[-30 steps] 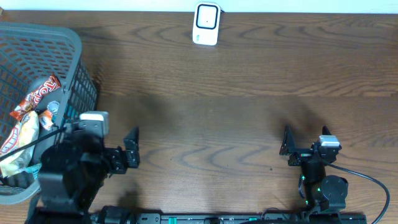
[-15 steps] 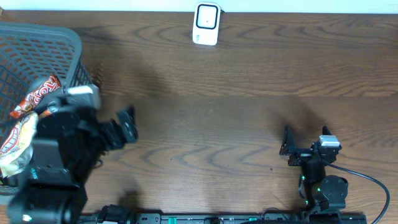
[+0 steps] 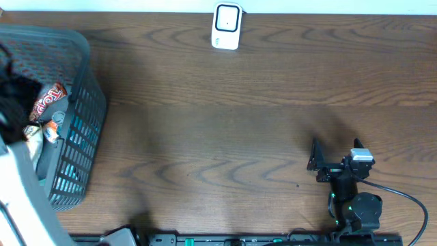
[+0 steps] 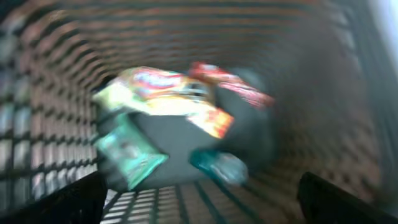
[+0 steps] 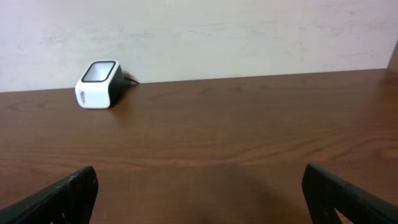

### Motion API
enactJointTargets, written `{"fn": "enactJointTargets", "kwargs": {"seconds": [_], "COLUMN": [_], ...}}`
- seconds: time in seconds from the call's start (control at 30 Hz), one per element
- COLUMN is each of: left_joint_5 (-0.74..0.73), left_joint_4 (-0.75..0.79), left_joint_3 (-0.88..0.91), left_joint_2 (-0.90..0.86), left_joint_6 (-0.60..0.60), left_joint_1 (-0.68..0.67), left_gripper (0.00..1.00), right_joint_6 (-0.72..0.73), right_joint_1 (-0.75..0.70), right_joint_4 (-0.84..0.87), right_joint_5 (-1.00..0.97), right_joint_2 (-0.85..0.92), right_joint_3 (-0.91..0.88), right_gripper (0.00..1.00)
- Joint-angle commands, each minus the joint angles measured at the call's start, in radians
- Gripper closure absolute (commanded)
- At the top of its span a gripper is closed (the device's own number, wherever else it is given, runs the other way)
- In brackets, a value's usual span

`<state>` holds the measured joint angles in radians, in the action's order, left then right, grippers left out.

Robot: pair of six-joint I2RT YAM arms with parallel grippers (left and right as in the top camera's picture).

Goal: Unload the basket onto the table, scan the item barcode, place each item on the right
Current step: 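Reach the left gripper into the grey basket toward the yellow snack bag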

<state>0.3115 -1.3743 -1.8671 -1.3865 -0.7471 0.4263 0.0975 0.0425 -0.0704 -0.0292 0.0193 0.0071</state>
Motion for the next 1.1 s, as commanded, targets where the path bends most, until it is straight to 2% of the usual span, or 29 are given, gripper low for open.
{"fn": "enactJointTargets", "kwargs": {"seconds": [0.0,0.17,0.3,0.83,1.07], "left_joint_5": [0.003,-0.114,-0.139,-0.143,-0.139], "left_joint_4": [-0.042,-0.038,-0.019,0.64,0.76], "left_joint_3": [0.018,0.052,0.121,0.626,0.729], "left_joint_2": [-0.077,-0.173,-0.229,-0.249,-0.302], "left_joint_6": [-0.31,-0.383,-0.438,-0.441,-0.517], "left_joint_1": [0.166,0.299,0.34,0.363,0.369], "left_gripper": [0.02,0.02,0.02,0.03,0.02], "right_joint_6": [-0.009,-0.009,-0.009,-0.009,-0.009], "right_joint_1": [-0.003,-0.003,-0.003,-0.003,-0.003], "right_joint_4": [-0.003,-0.003,-0.003,-0.003,-0.003], "right_joint_5": [0.002,0.002,0.002,0.002,0.002], "right_joint_2": [-0.001,-0.001,-0.001,-0.001,-0.001], "right_joint_3": [-0.002,-0.002,-0.002,-0.002,-0.002], "right_gripper": [0.01,0.01,0.01,0.01,0.01]}}
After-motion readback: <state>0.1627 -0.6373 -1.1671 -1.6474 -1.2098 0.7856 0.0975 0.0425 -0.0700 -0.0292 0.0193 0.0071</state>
